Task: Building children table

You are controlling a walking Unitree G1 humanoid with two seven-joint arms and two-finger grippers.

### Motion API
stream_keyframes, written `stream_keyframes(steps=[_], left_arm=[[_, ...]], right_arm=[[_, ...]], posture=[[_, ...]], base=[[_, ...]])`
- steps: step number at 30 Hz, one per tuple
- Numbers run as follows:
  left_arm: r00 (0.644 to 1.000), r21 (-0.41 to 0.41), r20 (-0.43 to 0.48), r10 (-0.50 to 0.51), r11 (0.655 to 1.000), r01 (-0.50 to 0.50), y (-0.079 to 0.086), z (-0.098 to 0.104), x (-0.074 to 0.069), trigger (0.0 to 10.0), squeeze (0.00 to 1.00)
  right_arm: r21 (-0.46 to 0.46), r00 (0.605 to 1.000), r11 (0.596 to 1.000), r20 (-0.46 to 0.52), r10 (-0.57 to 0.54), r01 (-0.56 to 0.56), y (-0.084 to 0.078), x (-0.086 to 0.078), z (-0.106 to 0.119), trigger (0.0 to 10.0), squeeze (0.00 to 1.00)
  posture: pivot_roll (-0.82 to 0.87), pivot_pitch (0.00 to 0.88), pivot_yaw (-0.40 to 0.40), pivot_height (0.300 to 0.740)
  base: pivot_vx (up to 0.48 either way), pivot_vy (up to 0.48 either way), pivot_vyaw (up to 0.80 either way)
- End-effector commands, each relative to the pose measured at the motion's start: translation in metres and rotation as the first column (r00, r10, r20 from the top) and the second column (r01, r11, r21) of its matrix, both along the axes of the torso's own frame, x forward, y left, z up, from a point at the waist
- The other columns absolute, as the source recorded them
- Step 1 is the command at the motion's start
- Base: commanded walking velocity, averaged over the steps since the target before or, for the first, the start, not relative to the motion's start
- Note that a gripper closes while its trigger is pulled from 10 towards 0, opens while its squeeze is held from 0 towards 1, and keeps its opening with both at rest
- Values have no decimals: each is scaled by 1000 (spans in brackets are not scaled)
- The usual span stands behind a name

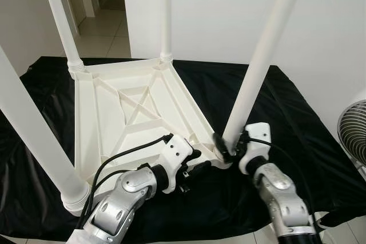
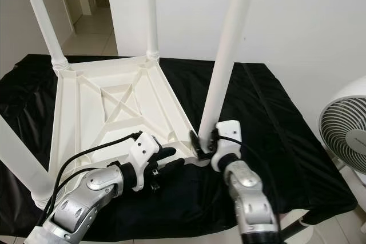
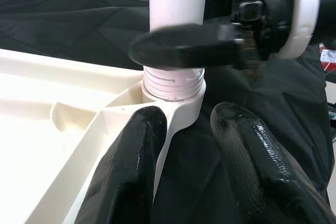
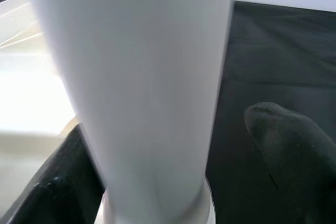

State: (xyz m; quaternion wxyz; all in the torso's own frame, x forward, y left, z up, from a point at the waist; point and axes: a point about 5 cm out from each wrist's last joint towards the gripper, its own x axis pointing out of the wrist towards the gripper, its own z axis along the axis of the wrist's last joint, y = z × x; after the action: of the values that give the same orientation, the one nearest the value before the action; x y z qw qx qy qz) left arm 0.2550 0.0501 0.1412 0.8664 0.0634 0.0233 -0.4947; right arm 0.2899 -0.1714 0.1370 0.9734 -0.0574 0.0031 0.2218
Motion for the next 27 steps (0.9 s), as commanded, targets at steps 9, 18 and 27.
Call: stream_keyframes(steps=[9,18,27], left_arm=[[999,11,-10,-47,999,47,1,0,-4,10000,0],[999,15,-22,-28,999,28,5,-1,-8,10000,0],[999,16,-30,-41,999,41,4,-1,-9,10000,0]], right_arm=[[-41,925,927,-95,368,-373,1,-3,-11,10000,0],[-22,870,873,-97,483,-487,16,-2,-14,10000,0],[-5,908,909,-55,415,-416,9,9,-9,0,0]], posture=[[-26,6,-15,740],[1,17,-22,740],[-8,22,-26,740]], base=[[0,0,0],[0,0,0],[0,0,0]])
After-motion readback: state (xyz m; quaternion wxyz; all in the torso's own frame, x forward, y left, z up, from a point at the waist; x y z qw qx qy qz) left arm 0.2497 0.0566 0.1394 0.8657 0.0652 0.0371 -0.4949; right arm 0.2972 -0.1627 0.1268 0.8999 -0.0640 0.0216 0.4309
